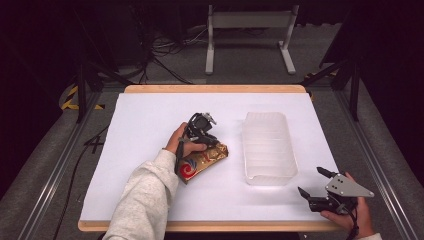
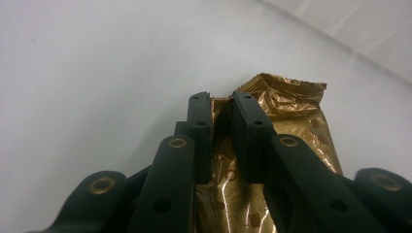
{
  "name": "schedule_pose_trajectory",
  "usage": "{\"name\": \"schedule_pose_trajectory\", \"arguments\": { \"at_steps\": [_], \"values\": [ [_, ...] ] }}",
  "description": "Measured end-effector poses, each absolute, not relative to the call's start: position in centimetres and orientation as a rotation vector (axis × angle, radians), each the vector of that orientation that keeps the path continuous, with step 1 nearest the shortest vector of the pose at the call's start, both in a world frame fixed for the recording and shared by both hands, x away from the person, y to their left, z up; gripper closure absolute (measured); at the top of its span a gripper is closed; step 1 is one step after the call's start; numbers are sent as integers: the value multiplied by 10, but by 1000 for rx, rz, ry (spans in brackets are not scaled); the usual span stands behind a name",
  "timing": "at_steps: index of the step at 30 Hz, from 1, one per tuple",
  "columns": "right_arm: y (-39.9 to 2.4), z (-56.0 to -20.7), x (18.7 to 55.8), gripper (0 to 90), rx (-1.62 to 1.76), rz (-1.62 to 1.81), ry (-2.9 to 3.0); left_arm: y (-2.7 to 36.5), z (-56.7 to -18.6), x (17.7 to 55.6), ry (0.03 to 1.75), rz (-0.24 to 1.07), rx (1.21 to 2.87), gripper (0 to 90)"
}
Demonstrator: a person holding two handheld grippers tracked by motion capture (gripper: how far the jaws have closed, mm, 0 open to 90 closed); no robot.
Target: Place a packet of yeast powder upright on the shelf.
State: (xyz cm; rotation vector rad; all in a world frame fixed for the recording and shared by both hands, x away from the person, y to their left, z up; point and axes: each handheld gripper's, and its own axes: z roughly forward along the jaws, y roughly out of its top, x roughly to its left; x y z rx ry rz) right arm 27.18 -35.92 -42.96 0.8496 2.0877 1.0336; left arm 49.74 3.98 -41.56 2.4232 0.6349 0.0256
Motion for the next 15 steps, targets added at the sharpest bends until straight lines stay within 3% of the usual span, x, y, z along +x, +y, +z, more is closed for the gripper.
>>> {"name": "schedule_pose_trajectory", "arguments": {
  "at_steps": [15],
  "values": [
    [-358, -429, 272, 122, 844, 1036, 2093, 78, -369, 468, 605, 186, 2332, 831]
  ]
}}
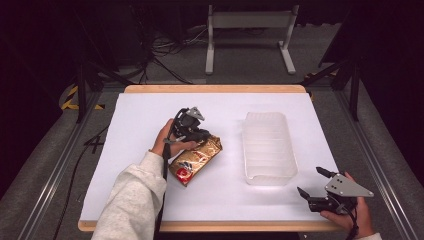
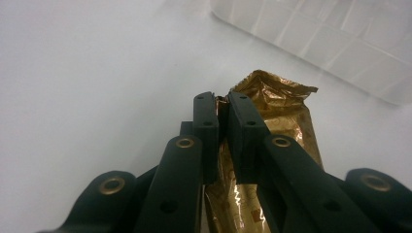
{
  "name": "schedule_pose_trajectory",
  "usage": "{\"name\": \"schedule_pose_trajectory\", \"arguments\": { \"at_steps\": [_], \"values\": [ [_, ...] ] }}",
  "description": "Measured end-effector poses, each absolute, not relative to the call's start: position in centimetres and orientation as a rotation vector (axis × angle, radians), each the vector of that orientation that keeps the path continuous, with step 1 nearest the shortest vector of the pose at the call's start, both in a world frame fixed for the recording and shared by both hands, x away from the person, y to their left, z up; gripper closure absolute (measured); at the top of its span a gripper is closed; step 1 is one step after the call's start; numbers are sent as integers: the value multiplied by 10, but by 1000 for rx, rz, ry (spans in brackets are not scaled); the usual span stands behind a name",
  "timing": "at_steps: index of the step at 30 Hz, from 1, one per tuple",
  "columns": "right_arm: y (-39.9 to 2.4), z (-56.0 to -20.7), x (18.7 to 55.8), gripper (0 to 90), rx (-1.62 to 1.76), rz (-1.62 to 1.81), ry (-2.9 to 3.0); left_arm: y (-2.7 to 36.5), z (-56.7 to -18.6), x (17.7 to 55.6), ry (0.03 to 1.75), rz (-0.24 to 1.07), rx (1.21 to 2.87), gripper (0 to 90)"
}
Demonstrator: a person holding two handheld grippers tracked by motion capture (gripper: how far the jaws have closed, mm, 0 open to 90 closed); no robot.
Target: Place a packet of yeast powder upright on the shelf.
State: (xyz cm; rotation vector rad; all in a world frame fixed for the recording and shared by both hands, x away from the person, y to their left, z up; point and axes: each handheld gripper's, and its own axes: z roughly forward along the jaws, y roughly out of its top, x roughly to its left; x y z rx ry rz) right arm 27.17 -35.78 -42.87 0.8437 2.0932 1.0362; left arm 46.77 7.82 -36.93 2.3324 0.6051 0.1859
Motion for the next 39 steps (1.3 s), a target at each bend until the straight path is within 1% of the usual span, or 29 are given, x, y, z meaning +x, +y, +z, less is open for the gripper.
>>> {"name": "schedule_pose_trajectory", "arguments": {
  "at_steps": [2, 6, 11, 13, 16, 24, 31, 39],
  "values": [
    [-358, -428, 272, 121, 845, 1043, 2090, 86, -363, 462, 599, 182, 2312, 831],
    [-358, -428, 272, 121, 848, 1043, 2087, 105, -345, 444, 577, 237, 2279, 832],
    [-357, -427, 272, 121, 843, 1044, 2085, 129, -329, 420, 539, 256, 2245, 840],
    [-358, -427, 272, 121, 845, 1047, 2087, 136, -325, 412, 538, 284, 2239, 844],
    [-358, -429, 273, 121, 845, 1044, 2094, 146, -323, 402, 534, 291, 2209, 851],
    [-358, -427, 272, 121, 852, 1047, 2082, 170, -321, 377, 533, 346, 2054, 864],
    [-358, -428, 272, 121, 849, 1052, 2084, 177, -323, 363, 535, 359, 1967, 870],
    [-357, -427, 272, 121, 851, 1055, 2079, 164, -315, 360, 491, 355, 1926, 874]
  ]
}}
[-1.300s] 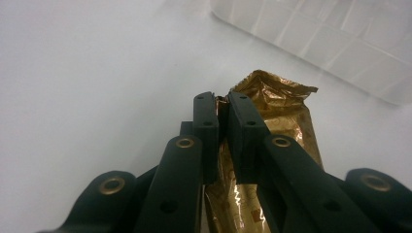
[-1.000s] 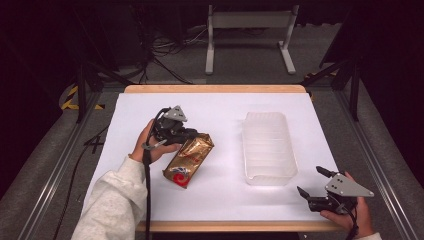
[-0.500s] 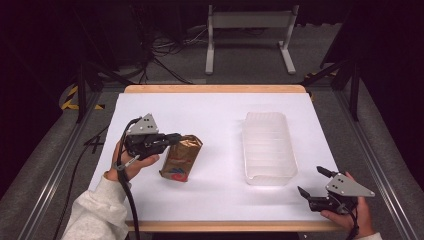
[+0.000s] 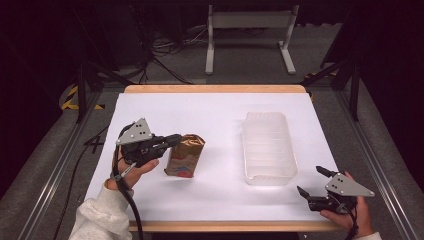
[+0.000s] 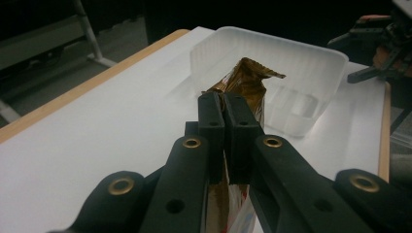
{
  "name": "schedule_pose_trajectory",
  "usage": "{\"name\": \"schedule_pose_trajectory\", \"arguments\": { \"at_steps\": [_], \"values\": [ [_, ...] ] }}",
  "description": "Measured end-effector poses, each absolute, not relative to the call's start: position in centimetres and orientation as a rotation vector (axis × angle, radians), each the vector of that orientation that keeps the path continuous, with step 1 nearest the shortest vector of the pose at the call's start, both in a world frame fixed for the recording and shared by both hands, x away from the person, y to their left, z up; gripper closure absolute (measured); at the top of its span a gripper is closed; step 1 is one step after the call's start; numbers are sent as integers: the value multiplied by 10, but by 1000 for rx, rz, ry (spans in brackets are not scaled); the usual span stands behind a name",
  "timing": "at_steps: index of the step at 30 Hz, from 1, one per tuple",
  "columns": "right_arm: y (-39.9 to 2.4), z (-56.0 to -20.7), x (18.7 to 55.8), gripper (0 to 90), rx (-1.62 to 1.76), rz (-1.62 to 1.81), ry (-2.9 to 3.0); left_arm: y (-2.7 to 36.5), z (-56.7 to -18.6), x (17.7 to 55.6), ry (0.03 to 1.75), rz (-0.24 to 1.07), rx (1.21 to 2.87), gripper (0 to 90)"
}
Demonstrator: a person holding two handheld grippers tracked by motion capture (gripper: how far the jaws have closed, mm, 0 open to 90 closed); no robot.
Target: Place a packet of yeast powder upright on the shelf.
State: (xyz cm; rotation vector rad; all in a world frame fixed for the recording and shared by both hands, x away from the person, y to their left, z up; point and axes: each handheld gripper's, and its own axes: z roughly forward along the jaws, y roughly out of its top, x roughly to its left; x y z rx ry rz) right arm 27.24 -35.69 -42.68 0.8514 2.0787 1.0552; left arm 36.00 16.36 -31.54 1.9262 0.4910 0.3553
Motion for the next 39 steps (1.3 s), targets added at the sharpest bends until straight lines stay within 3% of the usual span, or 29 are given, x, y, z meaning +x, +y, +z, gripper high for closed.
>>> {"name": "schedule_pose_trajectory", "arguments": {
  "at_steps": [39],
  "values": [
    [-360, -426, 272, 115, 865, 1072, 2060, 78, -291, 372, 342, 285, 1867, 881]
  ]
}}
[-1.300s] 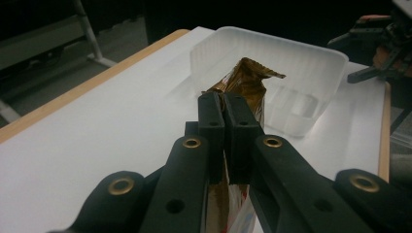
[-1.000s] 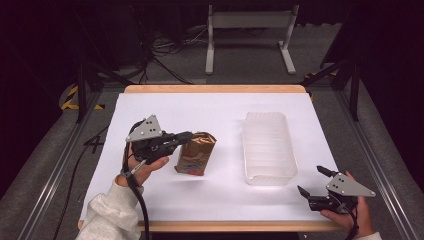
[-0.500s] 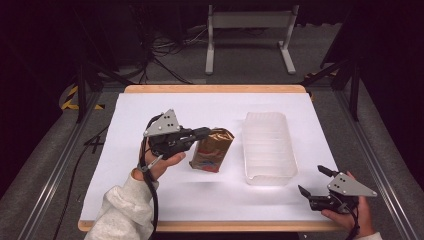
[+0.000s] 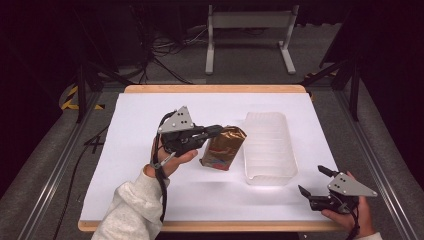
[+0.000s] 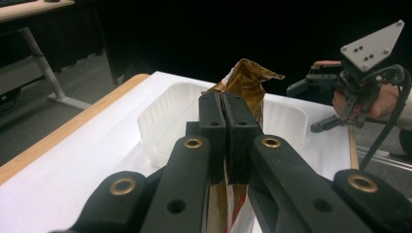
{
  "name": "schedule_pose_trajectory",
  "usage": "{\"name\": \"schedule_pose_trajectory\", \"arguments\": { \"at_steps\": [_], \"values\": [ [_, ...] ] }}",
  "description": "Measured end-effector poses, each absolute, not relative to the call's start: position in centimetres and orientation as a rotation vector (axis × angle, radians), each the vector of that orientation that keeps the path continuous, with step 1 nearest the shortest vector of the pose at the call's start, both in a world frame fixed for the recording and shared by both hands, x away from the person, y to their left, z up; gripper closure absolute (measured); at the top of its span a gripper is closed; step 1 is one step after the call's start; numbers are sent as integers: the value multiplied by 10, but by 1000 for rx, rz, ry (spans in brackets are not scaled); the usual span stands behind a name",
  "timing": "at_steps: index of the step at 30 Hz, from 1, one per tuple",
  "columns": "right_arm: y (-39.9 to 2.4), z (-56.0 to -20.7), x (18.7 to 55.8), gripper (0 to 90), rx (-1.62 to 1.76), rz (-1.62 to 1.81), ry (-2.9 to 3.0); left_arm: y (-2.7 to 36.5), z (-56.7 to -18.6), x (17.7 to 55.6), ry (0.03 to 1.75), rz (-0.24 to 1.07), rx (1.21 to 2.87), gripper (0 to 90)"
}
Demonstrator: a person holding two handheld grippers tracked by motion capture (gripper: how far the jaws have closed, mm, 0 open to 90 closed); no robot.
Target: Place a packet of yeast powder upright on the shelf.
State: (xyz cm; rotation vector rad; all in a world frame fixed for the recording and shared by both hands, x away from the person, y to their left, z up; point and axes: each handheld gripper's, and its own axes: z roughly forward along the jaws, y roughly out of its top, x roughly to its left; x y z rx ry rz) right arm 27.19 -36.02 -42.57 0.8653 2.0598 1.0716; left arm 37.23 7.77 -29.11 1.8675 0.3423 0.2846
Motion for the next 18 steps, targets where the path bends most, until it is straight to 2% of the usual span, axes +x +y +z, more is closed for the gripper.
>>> {"name": "schedule_pose_trajectory", "arguments": {
  "at_steps": [18],
  "values": [
    [-361, -426, 272, 115, 877, 1072, 2055, 35, -278, 378, 315, 258, 1822, 881]
  ]
}}
